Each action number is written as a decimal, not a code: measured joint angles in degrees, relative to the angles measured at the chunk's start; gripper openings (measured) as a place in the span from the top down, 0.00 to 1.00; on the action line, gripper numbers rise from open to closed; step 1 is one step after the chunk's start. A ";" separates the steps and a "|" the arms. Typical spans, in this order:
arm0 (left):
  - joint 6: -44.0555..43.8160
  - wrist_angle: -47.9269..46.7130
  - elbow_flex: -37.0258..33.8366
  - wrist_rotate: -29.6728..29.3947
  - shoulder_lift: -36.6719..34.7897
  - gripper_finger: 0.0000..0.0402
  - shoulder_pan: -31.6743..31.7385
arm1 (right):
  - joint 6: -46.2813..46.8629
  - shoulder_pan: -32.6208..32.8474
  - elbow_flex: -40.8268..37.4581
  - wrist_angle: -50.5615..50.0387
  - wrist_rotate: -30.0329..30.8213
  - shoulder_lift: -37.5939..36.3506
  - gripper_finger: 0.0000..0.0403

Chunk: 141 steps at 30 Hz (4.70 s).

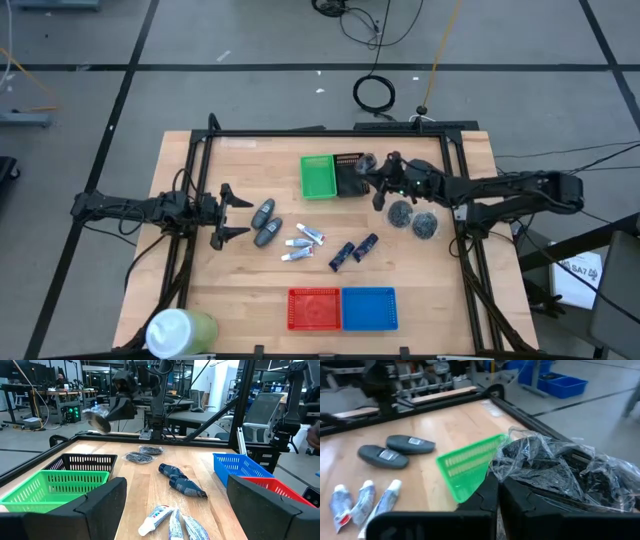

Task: Pick & Place Travel size toiletries
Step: Put the top hairbrush into the black bin, then put the right hairbrush into the black bin

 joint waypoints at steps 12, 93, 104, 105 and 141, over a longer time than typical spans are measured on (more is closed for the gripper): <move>-0.02 0.00 0.00 0.00 0.00 0.16 -0.02 | 0.49 -0.60 8.50 -3.62 -5.16 11.32 1.00; 0.00 -0.02 -0.02 -0.02 0.00 0.16 0.00 | 41.22 17.38 13.07 -86.55 -0.19 -2.52 0.34; 0.00 0.00 -0.02 -0.02 0.00 0.16 -0.02 | 45.30 22.29 13.07 -85.60 -1.61 9.65 0.34; 0.00 -0.02 -0.02 -0.02 0.00 0.16 -0.02 | 45.36 22.27 13.07 -85.42 -1.59 10.63 0.34; -0.01 0.00 -0.02 -0.02 0.00 0.16 0.00 | 44.71 22.21 13.27 -85.87 -4.75 15.59 0.98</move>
